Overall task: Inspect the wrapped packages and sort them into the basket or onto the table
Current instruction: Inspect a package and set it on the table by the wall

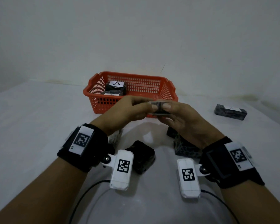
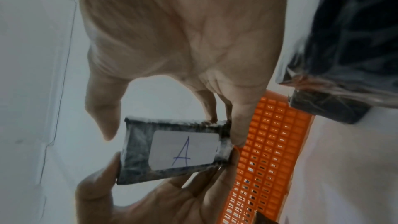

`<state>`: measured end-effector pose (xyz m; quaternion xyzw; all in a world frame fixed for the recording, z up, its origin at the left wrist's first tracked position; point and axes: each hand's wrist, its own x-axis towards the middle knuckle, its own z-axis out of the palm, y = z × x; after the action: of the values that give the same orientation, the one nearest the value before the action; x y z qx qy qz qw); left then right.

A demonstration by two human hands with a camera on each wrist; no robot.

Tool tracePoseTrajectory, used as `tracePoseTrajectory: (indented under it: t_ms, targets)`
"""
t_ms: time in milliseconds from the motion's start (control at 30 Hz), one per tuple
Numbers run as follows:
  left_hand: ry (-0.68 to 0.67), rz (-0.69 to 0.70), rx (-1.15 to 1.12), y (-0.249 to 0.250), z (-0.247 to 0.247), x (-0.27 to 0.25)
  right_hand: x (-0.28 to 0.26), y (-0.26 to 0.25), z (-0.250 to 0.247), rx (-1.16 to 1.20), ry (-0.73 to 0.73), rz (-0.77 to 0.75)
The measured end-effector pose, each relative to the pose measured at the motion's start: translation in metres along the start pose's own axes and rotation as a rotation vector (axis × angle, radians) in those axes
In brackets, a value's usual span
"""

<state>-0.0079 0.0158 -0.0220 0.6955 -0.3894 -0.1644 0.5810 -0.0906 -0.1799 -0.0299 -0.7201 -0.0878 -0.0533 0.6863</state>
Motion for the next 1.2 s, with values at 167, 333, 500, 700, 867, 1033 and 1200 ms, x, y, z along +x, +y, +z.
tracePoseTrajectory:
  t_ms: [167, 333, 500, 700, 867, 1033, 1200]
  targets:
    - [-0.078, -0.029, -0.110, -0.003, -0.003, 0.001, 0.003, 0.001, 0.000, 0.033, 0.042, -0.012]
    - [0.012, -0.060, -0.258, -0.006, 0.001, 0.002, -0.001, 0.002, -0.003, -0.019, 0.011, 0.038]
    - [-0.037, -0.150, -0.515, -0.004, -0.003, 0.001, 0.001, 0.005, -0.005, -0.205, 0.222, 0.008]
    - [-0.020, -0.204, -0.583, 0.003, 0.000, 0.003, 0.000, 0.002, -0.012, -0.010, 0.309, -0.034]
    - [0.203, -0.058, -0.506, 0.006, 0.009, 0.016, -0.006, -0.006, -0.023, 0.066, 0.389, 0.012]
    - [0.157, -0.002, -0.312, 0.014, 0.036, 0.032, -0.028, -0.017, -0.050, 0.086, 0.452, 0.066]
    - [0.076, -0.044, -0.296, 0.033, 0.085, 0.075, -0.065, -0.034, -0.105, 0.102, 0.550, 0.084]
